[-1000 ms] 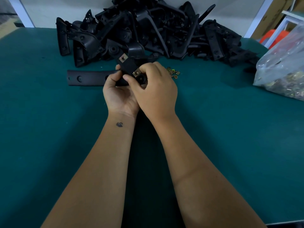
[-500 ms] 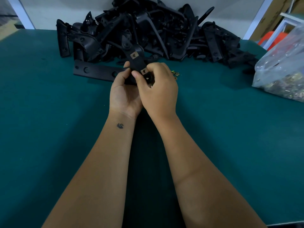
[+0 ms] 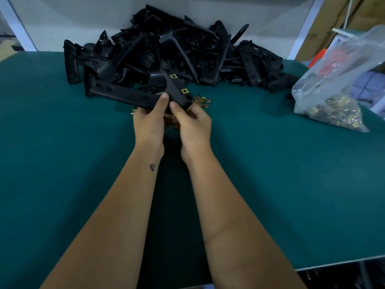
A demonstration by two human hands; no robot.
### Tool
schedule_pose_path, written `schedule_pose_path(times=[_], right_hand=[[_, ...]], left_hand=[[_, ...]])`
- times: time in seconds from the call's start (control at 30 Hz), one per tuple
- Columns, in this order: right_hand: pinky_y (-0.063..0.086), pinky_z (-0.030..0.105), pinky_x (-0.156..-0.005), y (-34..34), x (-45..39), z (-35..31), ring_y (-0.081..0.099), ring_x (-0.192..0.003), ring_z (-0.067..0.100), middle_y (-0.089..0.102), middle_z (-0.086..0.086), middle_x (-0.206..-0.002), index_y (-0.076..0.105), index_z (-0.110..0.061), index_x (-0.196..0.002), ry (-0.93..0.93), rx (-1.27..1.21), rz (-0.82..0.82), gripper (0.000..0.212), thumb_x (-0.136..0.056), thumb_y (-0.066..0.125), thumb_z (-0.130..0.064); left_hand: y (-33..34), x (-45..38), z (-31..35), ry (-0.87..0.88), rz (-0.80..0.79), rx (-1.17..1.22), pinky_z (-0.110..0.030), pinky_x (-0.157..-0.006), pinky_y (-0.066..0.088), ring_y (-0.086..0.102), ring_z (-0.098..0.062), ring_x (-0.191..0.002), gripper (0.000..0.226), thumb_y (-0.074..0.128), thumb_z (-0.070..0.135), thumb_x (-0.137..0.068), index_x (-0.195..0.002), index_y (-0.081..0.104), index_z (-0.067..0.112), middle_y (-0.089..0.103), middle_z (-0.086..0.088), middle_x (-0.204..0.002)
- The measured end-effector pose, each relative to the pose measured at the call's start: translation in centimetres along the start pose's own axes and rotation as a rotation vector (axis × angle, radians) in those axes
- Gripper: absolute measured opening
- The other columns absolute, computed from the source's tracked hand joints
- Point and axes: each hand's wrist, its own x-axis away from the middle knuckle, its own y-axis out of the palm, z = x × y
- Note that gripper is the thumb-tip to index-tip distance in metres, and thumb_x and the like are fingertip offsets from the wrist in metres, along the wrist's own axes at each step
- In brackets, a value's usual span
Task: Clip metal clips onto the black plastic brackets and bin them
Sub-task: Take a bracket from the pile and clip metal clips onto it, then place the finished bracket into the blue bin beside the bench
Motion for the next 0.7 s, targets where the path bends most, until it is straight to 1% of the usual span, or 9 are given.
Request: schedule_pose_path(times=[0.1, 0.2, 0.27, 0.33, 0.4, 0.5, 0.57, 0.63, 0.7], right_hand=[[0.052, 0.015, -0.071, -0.5, 0.6, 0.2, 0.066, -0.078, -0.001, 0.072, -0.013, -0.081, 0.072, -0.025, -0.086, -0.017, -0.041, 0.060, 0.018, -0.090, 0.068, -0.008], [0.057, 0.027, -0.083, -1.4, 0.6, -0.4, 0.069, -0.096, 0.014, 0.073, 0.001, -0.100, 0.067, -0.014, -0.103, 0.032, -0.171, 0.187, 0.014, -0.093, 0.064, -0.005], [0.057, 0.030, -0.085, -2.8, 0.8, -1.2, 0.068, -0.102, 0.026, 0.069, 0.014, -0.112, 0.062, -0.003, -0.117, 0.085, -0.223, 0.256, 0.024, -0.094, 0.062, -0.004], [0.057, 0.024, -0.077, -4.7, 1.3, -1.9, 0.067, -0.098, 0.023, 0.068, 0.015, -0.112, 0.059, -0.001, -0.121, 0.087, -0.195, 0.285, 0.027, -0.094, 0.062, -0.005], [0.058, 0.026, -0.078, -6.8, 2.1, -3.1, 0.067, -0.095, 0.021, 0.068, 0.013, -0.107, 0.059, 0.001, -0.120, 0.045, -0.169, 0.320, 0.025, -0.095, 0.061, -0.005], [0.055, 0.040, -0.092, -11.6, 3.6, -5.9, 0.066, -0.100, 0.028, 0.067, 0.019, -0.111, 0.056, 0.006, -0.119, -0.055, -0.162, 0.495, 0.026, -0.095, 0.059, -0.004], [0.057, 0.037, -0.083, -15.6, 5.2, -8.0, 0.068, -0.095, 0.029, 0.067, 0.019, -0.110, 0.055, 0.005, -0.118, -0.128, -0.216, 0.601, 0.024, -0.096, 0.059, -0.006], [0.055, 0.029, -0.063, -20.0, 7.6, -10.1, 0.066, -0.075, 0.020, 0.066, 0.014, -0.098, 0.056, 0.000, -0.111, -0.239, -0.285, 0.681, 0.015, -0.097, 0.058, -0.006], [0.050, 0.030, -0.063, -24.3, 10.4, -11.9, 0.061, -0.073, 0.019, 0.065, 0.012, -0.094, 0.057, -0.005, -0.107, -0.345, -0.276, 0.790, 0.011, -0.097, 0.058, -0.005]], left_hand=[[0.5, 1.3, -0.4, 0.067, 0.095, -0.022, -0.034, -0.098, 0.051, 0.065, -0.010, -0.101, 0.009, 0.066, 0.030, -0.090, -0.094, 0.058, 0.031, 0.066, 0.007, -0.106], [2.0, 3.6, -1.6, 0.192, 0.018, -0.215, -0.015, -0.075, 0.047, 0.063, 0.006, -0.078, 0.008, 0.059, 0.030, -0.095, -0.087, 0.062, 0.030, 0.067, 0.014, -0.088], [3.2, 5.3, -2.6, 0.227, -0.033, -0.273, -0.014, -0.062, 0.046, 0.063, 0.005, -0.067, 0.018, 0.057, 0.030, -0.097, -0.082, 0.063, 0.024, 0.067, 0.011, -0.077], [4.4, 6.7, -3.4, 0.227, -0.048, -0.278, -0.016, -0.062, 0.046, 0.062, 0.005, -0.065, 0.020, 0.056, 0.029, -0.098, -0.080, 0.063, 0.024, 0.066, 0.011, -0.074], [5.8, 8.3, -4.2, 0.204, -0.082, -0.286, -0.018, -0.062, 0.045, 0.062, 0.004, -0.065, 0.024, 0.056, 0.030, -0.098, -0.075, 0.061, 0.028, 0.065, 0.013, -0.070], [9.5, 12.2, -5.5, 0.181, -0.287, -0.368, -0.022, -0.066, 0.045, 0.061, -0.001, -0.068, 0.028, 0.053, 0.032, -0.099, -0.071, 0.059, 0.031, 0.064, 0.013, -0.069], [12.3, 15.6, -6.3, 0.166, -0.469, -0.413, -0.024, -0.070, 0.047, 0.062, 0.002, -0.068, 0.028, 0.054, 0.032, -0.098, -0.071, 0.060, 0.030, 0.065, 0.014, -0.069], [14.9, 19.3, -7.5, 0.074, -0.638, -0.381, -0.027, -0.070, 0.053, 0.066, -0.002, -0.070, 0.023, 0.058, 0.029, -0.097, -0.075, 0.064, 0.027, 0.069, 0.013, -0.072], [16.7, 23.0, -8.7, -0.087, -0.762, -0.272, -0.027, -0.061, 0.055, 0.068, -0.009, -0.064, 0.013, 0.061, 0.023, -0.096, -0.084, 0.066, 0.021, 0.072, 0.009, -0.073]])
